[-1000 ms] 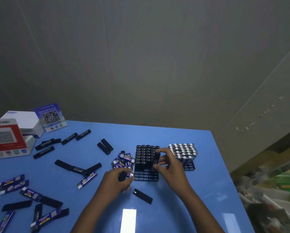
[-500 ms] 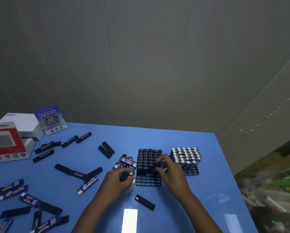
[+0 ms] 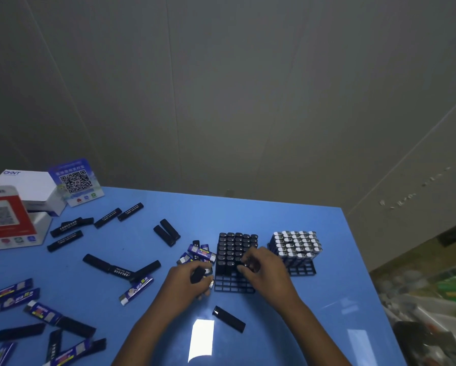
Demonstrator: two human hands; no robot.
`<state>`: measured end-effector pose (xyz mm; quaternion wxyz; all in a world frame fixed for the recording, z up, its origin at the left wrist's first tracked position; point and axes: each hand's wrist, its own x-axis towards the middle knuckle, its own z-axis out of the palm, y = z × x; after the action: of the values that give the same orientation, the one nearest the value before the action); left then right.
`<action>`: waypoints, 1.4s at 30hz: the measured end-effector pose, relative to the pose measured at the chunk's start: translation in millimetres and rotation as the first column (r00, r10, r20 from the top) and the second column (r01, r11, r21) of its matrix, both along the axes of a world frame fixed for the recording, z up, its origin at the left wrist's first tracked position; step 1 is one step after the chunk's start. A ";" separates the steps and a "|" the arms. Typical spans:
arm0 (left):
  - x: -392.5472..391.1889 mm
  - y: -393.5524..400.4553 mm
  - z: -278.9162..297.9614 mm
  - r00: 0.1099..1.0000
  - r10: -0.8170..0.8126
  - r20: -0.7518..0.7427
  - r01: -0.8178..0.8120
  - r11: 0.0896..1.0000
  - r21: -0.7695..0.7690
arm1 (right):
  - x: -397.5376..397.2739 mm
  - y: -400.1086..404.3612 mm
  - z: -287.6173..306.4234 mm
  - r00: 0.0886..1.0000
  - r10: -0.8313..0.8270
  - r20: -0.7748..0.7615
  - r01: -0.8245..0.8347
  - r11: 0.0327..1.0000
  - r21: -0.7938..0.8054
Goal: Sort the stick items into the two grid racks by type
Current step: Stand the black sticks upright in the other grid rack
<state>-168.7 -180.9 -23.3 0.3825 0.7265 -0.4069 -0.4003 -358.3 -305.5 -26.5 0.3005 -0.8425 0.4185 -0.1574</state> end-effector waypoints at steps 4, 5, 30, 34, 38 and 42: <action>3.3 -1.9 -4.7 1.000 -0.001 0.007 0.001 1.000 0.015 | 2.4 0.1 -1.8 0.997 0.056 -0.047 -0.057 0.998 -0.030; 3.7 -2.3 -5.1 1.000 -0.004 -0.001 0.004 1.000 0.015 | 2.6 0.6 -2.3 0.997 0.061 -0.049 -0.062 0.998 -0.031; 2.7 1.5 1.9 1.000 0.003 0.012 -0.003 1.000 -0.001 | 10.5 9.4 -14.1 0.993 0.088 -0.080 -0.106 0.959 -0.264; -5.2 6.9 11.2 1.000 0.002 -0.016 -0.003 1.000 -0.020 | 4.9 10.8 -11.1 0.998 0.046 0.051 -0.041 0.994 -0.103; -16.6 13.0 20.3 0.998 -0.025 -0.059 0.024 0.999 -0.029 | -0.4 20.7 8.3 0.969 -0.053 0.243 0.032 0.995 0.092; -31.1 18.2 24.0 0.996 -0.086 -0.027 0.087 0.996 0.024 | -10.8 33.5 36.4 0.921 -0.068 0.383 -0.033 0.967 0.251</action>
<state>-199.7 -162.6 0.8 0.3608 0.7078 -0.4278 -0.4310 -369.1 -271.9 9.9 0.4810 -0.7454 0.3746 -0.2695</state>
